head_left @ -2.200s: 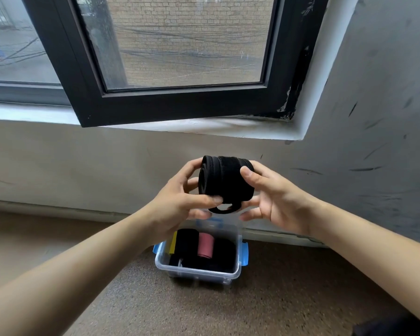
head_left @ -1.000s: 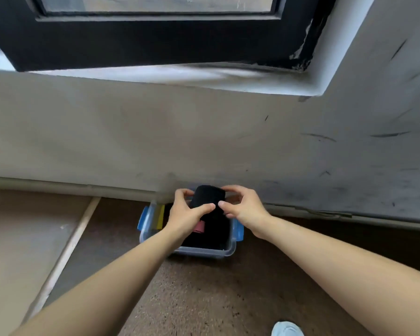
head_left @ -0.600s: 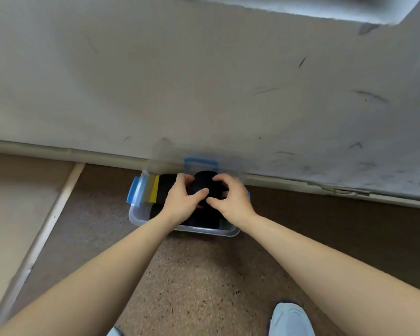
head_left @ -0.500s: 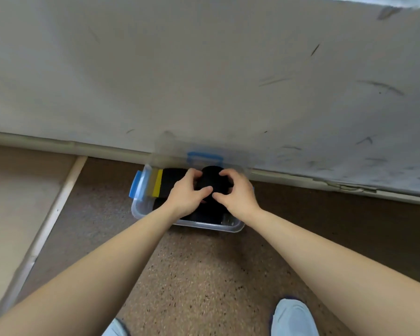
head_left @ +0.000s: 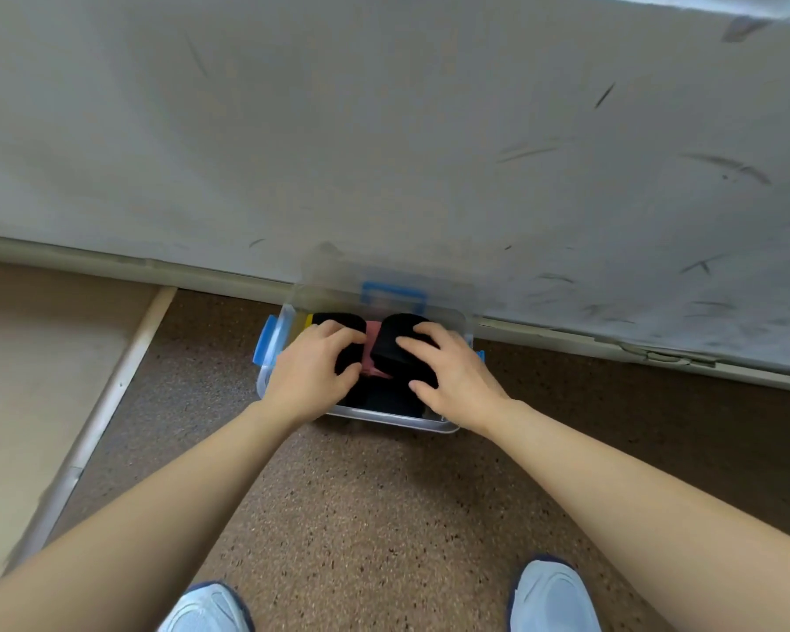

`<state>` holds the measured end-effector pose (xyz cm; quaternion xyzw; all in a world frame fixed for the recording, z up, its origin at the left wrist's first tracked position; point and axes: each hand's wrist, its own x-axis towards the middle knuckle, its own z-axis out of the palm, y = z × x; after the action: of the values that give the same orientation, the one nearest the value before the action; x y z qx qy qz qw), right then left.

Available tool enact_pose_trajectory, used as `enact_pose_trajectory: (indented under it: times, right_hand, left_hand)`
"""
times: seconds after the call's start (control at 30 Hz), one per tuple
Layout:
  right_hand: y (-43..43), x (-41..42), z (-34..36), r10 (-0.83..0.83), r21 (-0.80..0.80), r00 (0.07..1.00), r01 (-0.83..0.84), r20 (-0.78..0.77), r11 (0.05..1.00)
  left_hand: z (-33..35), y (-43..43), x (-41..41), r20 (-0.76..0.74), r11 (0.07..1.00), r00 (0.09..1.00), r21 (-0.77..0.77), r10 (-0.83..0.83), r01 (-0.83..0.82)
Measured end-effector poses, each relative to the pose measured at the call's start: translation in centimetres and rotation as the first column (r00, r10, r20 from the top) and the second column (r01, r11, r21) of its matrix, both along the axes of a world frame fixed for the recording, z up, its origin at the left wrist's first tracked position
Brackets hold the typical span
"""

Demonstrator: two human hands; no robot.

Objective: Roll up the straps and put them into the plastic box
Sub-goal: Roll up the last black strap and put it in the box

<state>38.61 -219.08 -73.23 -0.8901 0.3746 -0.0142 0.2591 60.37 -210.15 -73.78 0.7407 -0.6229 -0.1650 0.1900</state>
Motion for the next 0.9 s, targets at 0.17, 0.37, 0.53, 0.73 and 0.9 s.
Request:
enact_pose_trajectory:
  times: [0.17, 0.37, 0.53, 0.73, 0.9]
  right_hand:
    - [0.5, -0.2, -0.9, 0.087, -0.007, 0.97, -0.091, -0.229, 0.996]
    - [0.5, 0.9, -0.7, 0.095, -0.043, 0.908, -0.124, -0.408, 0.991]
    - [-0.8, 2.1, 0.7, 0.111, -0.036, 0.9, -0.139, -0.421, 0.99]
    - [-1.8, 1.4, 2.6, -0.019, 0.005, 0.994, 0.02, -0.108, 1.0]
    - [-4.9, 0.6, 3.4, -0.277, -0.17, 0.955, 0.292, 0.111, 0.941]
  left_hand:
    - [-0.9, 1.7, 0.3, 0.125, 0.998, 0.992, 0.07, -0.005, -0.004]
    - [-1.0, 2.5, -0.5, 0.117, 0.995, 0.993, 0.088, 0.035, -0.045]
    - [-1.6, 3.4, -0.8, 0.007, 0.991, 0.999, 0.123, 0.049, -0.049]
    - [-1.5, 3.0, -1.0, -0.013, 0.989, 0.998, 0.138, 0.056, -0.054]
    - [-1.3, 3.1, -1.4, -0.041, 0.985, 0.996, 0.157, 0.08, -0.072]
